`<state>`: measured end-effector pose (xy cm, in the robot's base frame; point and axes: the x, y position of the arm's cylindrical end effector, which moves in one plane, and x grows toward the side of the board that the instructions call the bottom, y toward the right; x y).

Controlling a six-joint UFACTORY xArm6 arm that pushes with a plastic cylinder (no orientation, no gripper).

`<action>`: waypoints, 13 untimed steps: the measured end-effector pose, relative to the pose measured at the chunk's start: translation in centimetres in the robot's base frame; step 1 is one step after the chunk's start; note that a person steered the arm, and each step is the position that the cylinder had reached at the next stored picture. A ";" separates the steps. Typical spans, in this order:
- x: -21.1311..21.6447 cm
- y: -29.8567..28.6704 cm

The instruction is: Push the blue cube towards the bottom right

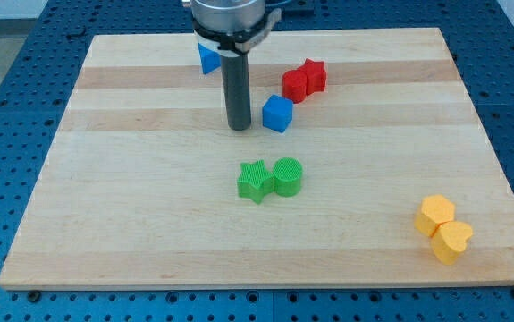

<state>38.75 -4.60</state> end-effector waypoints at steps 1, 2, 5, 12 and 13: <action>-1.5 0.9; 1.1 5.8; 4.3 10.7; -0.5 14.7; 3.6 14.7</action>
<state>42.31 10.09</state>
